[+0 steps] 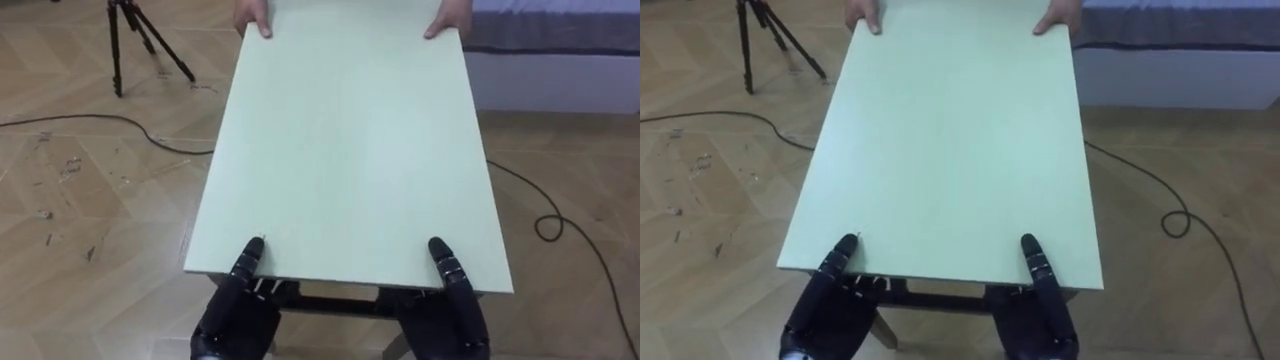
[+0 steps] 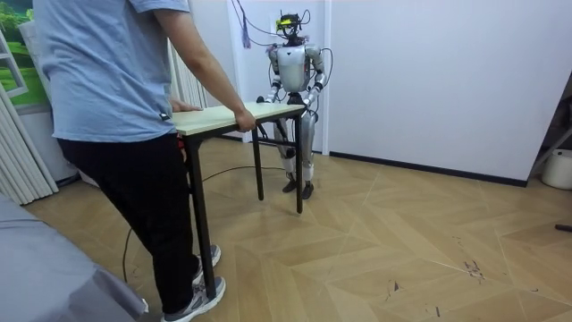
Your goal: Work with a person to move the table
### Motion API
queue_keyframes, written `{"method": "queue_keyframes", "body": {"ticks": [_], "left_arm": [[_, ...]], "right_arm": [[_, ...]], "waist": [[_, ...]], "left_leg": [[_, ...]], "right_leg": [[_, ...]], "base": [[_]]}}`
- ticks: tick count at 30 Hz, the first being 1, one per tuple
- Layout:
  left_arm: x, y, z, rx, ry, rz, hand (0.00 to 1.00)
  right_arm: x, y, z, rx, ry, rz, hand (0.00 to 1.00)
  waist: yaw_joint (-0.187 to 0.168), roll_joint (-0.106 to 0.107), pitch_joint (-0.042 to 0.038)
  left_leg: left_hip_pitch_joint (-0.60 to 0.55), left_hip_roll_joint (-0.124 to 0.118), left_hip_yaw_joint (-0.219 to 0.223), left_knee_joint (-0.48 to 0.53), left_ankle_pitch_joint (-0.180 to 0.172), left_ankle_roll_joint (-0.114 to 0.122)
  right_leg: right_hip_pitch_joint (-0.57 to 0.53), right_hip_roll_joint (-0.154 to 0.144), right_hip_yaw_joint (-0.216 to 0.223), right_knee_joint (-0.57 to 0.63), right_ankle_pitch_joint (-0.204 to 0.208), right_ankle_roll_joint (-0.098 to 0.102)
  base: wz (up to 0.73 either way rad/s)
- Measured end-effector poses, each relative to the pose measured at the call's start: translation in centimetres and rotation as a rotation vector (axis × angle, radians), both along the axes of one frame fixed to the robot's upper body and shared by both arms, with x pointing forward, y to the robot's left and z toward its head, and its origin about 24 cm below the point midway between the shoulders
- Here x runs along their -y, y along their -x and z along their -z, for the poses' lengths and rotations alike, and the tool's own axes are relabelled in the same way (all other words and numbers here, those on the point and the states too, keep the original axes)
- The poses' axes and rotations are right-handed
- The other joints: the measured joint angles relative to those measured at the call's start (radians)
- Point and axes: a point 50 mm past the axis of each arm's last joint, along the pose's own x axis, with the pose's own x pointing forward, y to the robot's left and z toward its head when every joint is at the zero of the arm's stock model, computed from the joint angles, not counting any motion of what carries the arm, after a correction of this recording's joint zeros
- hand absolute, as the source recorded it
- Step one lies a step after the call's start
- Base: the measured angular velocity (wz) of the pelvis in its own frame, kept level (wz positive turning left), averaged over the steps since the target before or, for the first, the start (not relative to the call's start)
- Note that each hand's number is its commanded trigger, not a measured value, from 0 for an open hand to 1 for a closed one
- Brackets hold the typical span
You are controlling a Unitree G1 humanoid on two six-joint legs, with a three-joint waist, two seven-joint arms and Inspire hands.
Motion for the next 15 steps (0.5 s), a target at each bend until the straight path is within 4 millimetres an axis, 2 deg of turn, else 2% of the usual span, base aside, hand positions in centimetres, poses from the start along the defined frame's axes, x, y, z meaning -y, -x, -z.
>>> {"method": "queue_keyframes", "body": {"ticks": [2, 3, 4, 5, 6, 7, 8, 9, 10, 11, 12, 13, 14, 15], "left_arm": [[0.2, -0.1, 0.0, 0.002, 0.005, 0.002, 1.0], [0.2, -0.1, -0.1, 0.003, 0.006, 0.005, 1.0], [0.3, -0.2, -0.1, 0.005, 0.006, 0.008, 1.0], [0.3, -0.2, -0.1, 0.007, 0.006, 0.008, 1.0], [0.3, -0.2, -0.1, 0.008, 0.007, 0.008, 1.0], [0.2, 0.0, 0.0, 0.004, 0.009, 0.006, 1.0], [0.2, 0.7, 0.3, -0.01, 0.02, -0.009, 1.0], [0.2, 1.1, 0.4, -0.019, 0.041, -0.014, 1.0], [0.2, 1.2, 0.4, -0.022, 0.045, -0.01, 1.0], [0.3, 1.1, 0.4, -0.018, 0.044, -0.005, 1.0], [0.2, 0.8, 0.3, -0.006, 0.037, -0.002, 1.0], [0.2, 0.7, 0.2, -0.001, 0.035, -0.002, 1.0], [0.1, 0.3, 0.0, 0.01, 0.032, -0.004, 1.0], [0.1, -0.3, -0.2, 0.022, 0.025, 0.006, 1.0]], "right_arm": [[0.1, 0.0, 0.0, 0.003, 0.0, 0.007, 1.0], [0.2, 0.0, 0.0, 0.007, 0.003, 0.007, 1.0], [0.2, 0.0, 0.0, 0.011, 0.004, 0.007, 1.0], [0.2, 0.0, -0.1, 0.018, 0.007, 0.005, 1.0], [0.3, 0.0, -0.2, 0.028, 0.016, 0.002, 1.0], [0.4, 0.0, -0.2, 0.03, 0.022, -0.002, 1.0], [0.3, 0.0, -0.1, 0.026, 0.033, -0.018, 1.0], [0.5, 0.0, -0.1, 0.024, 0.044, -0.03, 1.0], [0.6, 0.0, -0.1, 0.025, 0.044, -0.031, 1.0], [0.6, -0.1, -0.2, 0.03, 0.043, -0.032, 1.0], [0.7, -0.3, -0.3, 0.038, 0.045, -0.035, 1.0], [0.6, -0.4, -0.4, 0.041, 0.045, -0.036, 1.0], [0.6, -0.7, -0.5, 0.047, 0.039, -0.034, 1.0], [0.7, -1.0, -0.6, 0.055, 0.035, -0.028, 1.0]], "waist": [[0.019, 0.001, -0.0004], [0.026, 0.005, -0.0014], [0.032, 0.007, -0.0022], [0.042, 0.008, -0.0025], [0.039, 0.008, -0.0014], [0.046, 0.014, -0.0002], [0.059, 0.034, -0.002], [0.053, 0.064, 0.0015], [0.045, 0.074, 0.003], [0.029, 0.084, 0.0061], [0.017, 0.085, 0.0062], [0.013, 0.086, 0.0066], [0.012, 0.087, 0.0069], [0.009, 0.087, 0.0075]], "left_leg": [[-0.026, 0.006, -0.006, 0.041, 0.0, -0.002], [-0.039, 0.005, -0.009, 0.049, -0.005, -0.029], [-0.046, 0.007, -0.013, 0.049, -0.008, -0.044], [-0.056, 0.01, -0.025, 0.041, -0.006, -0.087], [-0.075, 0.025, -0.014, 0.08, -0.017, -0.146], [-0.084, 0.056, 0.011, 0.161, -0.033, -0.145], [-0.065, 0.113, 0.062, 0.322, -0.061, -0.138], [-0.024, 0.159, 0.07, 0.402, -0.074, -0.138], [-0.008, 0.174, 0.069, 0.415, -0.081, -0.137], [0.02, 0.189, 0.069, 0.39, -0.103, -0.136], [0.047, 0.191, 0.071, 0.321, -0.135, -0.137], [0.055, 0.188, 0.074, 0.29, -0.152, -0.139], [0.061, 0.184, 0.086, 0.225, -0.179, -0.128], [0.062, 0.167, 0.08, 0.16, -0.189, -0.117]], "right_leg": [[-0.019, 0.008, 0.012, 0.01, 0.003, -0.008], [-0.032, 0.016, 0.013, -0.001, 0.007, -0.016], [-0.037, 0.022, 0.016, -0.009, 0.009, -0.022], [-0.053, 0.026, 0.019, -0.018, 0.023, -0.033], [-0.065, 0.012, -0.003, -0.036, 0.039, -0.043], [-0.066, 0.014, -0.021, -0.035, 0.042, -0.047], [-0.061, 0.031, -0.054, -0.025, 0.046, -0.054], [-0.052, 0.051, -0.096, -0.02, 0.046, -0.062], [-0.054, 0.057, -0.112, -0.012, 0.045, -0.065], [-0.078, 0.057, -0.138, 0.023, 0.043, -0.068], [-0.115, 0.05, -0.157, 0.063, 0.044, -0.069], [-0.129, 0.045, -0.165, 0.078, 0.044, -0.07], [-0.162, 0.035, -0.173, 0.115, 0.044, -0.07], [-0.201, 0.018, -0.175, 0.148, 0.047, -0.075]], "base": [[-0.23], [-0.18], [-0.19], [-0.2], [-0.31], [-0.6], [-0.6], [-0.39], [0.18], [0.34], [0.33], [0.18], [0.21], [0.25]]}}
